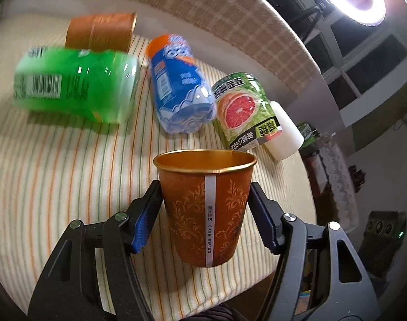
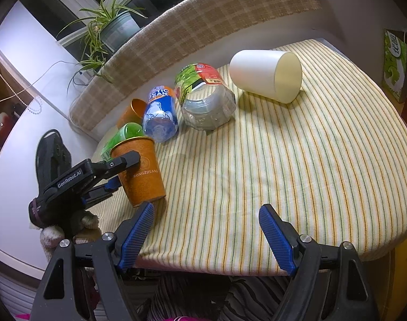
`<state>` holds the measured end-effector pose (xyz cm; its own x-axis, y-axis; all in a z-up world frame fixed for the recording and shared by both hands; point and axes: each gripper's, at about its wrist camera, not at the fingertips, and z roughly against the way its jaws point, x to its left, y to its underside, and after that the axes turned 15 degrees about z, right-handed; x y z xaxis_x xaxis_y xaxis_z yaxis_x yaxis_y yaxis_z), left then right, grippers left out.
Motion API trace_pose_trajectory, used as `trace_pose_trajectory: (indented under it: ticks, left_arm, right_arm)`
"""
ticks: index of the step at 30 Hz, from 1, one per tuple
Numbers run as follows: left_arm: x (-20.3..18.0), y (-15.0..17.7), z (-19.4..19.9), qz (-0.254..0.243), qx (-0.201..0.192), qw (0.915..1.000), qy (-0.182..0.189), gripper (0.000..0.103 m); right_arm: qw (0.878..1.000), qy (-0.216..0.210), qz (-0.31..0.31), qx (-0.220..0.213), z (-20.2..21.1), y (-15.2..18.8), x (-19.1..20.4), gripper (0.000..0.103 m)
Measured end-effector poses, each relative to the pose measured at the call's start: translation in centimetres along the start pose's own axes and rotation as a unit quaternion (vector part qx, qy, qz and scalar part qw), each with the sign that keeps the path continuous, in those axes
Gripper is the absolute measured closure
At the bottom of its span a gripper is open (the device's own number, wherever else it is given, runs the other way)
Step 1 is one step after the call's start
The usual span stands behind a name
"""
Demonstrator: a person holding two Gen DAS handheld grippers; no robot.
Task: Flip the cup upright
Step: 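Rotate the held orange cup with the left gripper until its rim faces up, then lower the orange cup onto the table rim-up and open the left gripper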
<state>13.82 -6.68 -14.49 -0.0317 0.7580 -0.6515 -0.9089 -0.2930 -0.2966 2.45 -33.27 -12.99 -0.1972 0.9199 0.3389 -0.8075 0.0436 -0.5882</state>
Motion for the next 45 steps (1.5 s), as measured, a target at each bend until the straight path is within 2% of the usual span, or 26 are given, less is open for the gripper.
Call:
trace_pose_trajectory:
  ticks: [8,17,31,45]
  left_arm:
    - [-2.2,1.6,1.0,-0.075,-0.049,0.9954,-0.034,0.037]
    - [-3.8,2.7,0.9,-0.141,-0.095,0.9824,-0.077,0.037]
    - [-3.8,4.1,0.5,-0.161,-0.086,0.9796,-0.083,0.037]
    - [-2.7,5.2,0.7,-0.141,-0.051,0.9869,-0.06,0.036]
  right_arm:
    - [1.0,0.001,-0.002,0.0,0.0,0.0,0.0,0.02]
    - [1.0,0.002,-0.003,-0.001,0.1,0.1,-0.1,0.02]
    - [1.0,0.001,-0.003,-0.002,0.2,0.3,-0.1,0.02]
    - [1.0,0.001,0.005,-0.004,0.2,0.0,0.7,0.02]
